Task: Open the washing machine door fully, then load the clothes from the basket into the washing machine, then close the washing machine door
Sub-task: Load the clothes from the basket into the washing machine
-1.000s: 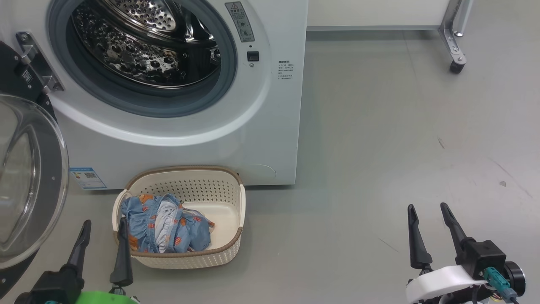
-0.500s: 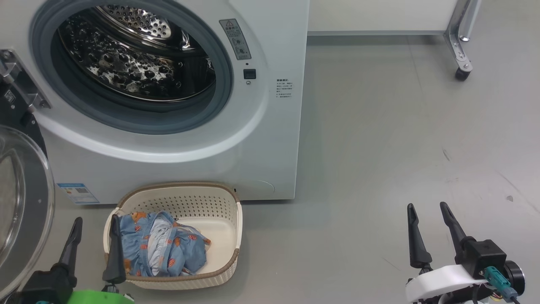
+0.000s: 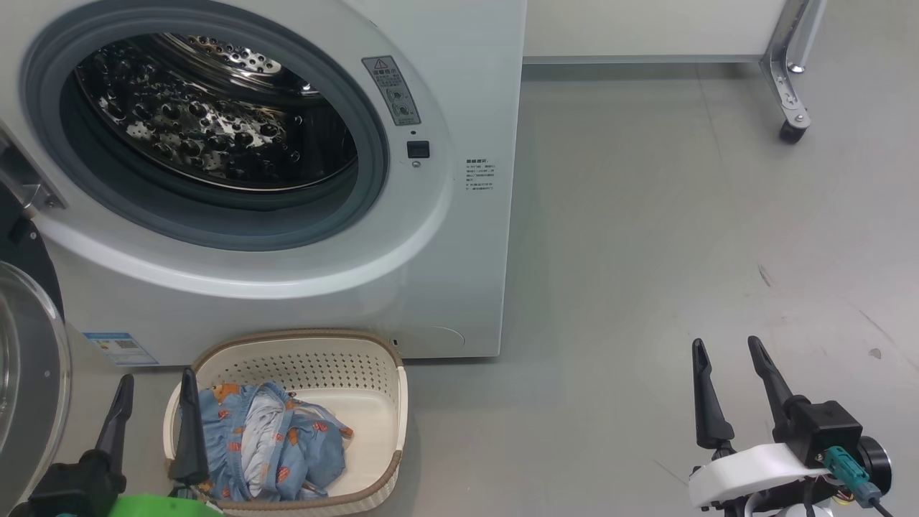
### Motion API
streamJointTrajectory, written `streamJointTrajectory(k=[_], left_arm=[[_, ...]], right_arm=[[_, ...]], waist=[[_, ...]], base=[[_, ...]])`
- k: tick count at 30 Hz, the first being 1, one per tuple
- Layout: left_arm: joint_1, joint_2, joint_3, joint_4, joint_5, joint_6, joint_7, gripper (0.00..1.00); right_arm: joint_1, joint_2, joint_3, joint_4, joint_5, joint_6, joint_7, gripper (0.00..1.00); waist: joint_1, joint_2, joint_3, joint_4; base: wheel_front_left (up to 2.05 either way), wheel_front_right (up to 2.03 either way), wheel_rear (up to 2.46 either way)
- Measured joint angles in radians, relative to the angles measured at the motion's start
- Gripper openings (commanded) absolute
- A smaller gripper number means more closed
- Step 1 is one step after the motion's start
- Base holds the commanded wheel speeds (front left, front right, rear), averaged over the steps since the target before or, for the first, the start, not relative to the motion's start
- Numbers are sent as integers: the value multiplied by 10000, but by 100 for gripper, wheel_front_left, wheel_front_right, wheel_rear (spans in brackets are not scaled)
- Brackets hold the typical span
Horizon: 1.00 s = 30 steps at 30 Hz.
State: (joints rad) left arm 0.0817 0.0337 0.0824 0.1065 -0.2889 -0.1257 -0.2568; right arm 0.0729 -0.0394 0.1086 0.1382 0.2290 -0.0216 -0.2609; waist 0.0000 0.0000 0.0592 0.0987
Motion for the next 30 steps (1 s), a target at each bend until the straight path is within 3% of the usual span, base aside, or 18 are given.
streamJointTrajectory(k=[30], left_arm=[[1,2,-416,134,-341,0,0,100]], right_arm=[[-47,-2,100,-25,13,15,0,100]], waist=[[0,0,468,-95]], base=[[6,-6,0]])
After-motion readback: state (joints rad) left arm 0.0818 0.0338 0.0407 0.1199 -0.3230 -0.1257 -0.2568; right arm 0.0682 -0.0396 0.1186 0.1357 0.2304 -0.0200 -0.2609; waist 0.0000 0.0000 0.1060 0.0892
